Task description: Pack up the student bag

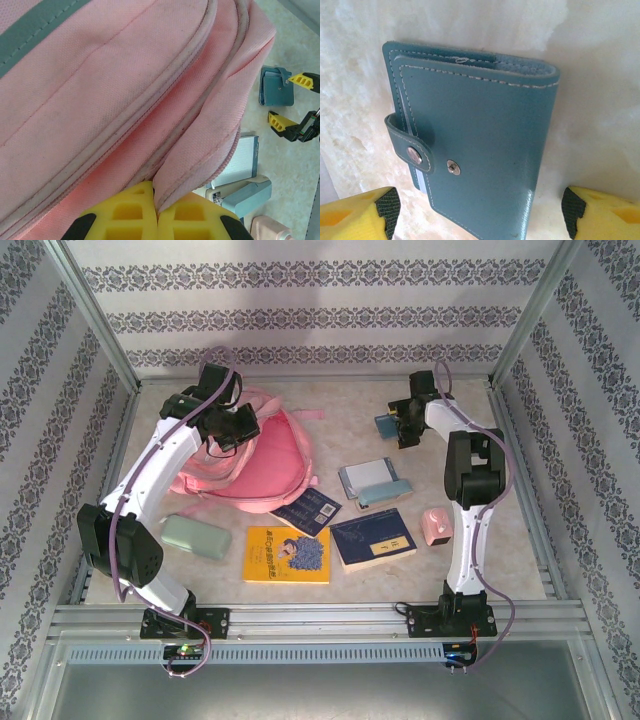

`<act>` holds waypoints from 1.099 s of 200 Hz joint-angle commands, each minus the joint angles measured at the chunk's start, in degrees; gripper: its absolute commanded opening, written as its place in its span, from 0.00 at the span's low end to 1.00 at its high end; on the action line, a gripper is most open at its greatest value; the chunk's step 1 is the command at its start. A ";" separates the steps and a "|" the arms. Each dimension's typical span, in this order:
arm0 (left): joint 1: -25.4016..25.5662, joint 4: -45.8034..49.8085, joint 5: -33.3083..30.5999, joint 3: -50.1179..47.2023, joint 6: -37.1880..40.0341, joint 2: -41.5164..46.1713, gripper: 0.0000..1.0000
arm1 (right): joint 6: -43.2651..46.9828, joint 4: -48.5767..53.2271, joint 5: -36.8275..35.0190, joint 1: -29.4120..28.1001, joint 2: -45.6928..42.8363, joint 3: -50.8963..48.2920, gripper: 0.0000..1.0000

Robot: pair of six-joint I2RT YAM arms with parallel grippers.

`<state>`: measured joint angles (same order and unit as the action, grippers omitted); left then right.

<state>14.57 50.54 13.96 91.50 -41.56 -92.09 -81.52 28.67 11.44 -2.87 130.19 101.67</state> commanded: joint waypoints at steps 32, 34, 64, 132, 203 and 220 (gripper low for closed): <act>-1.30 -0.94 -1.12 -0.15 1.18 1.23 0.00 | -0.56 10.17 -2.52 -0.64 7.68 11.61 0.67; -1.30 -0.94 -1.12 -0.13 1.14 1.22 0.00 | -0.44 10.60 -2.60 -0.66 7.70 11.82 0.65; -1.38 -1.07 -0.78 0.40 1.06 0.82 0.00 | 0.36 14.31 -3.62 -0.66 8.06 12.26 0.47; -1.44 -0.93 -0.97 1.29 1.96 1.80 0.00 | 9.40 11.20 -4.29 0.41 2.76 8.40 0.15; -1.47 3.28 -1.31 7.81 6.90 3.94 0.00 | 23.36 4.00 -0.71 0.27 -10.70 1.50 0.00; -1.65 4.64 -1.54 10.29 8.77 4.50 0.00 | 24.75 0.35 0.16 -0.53 -15.84 -3.77 0.00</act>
<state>13.82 53.28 13.13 96.23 -36.56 -91.70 -62.15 34.46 9.96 -2.42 122.69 103.31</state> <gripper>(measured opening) 0.051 0.087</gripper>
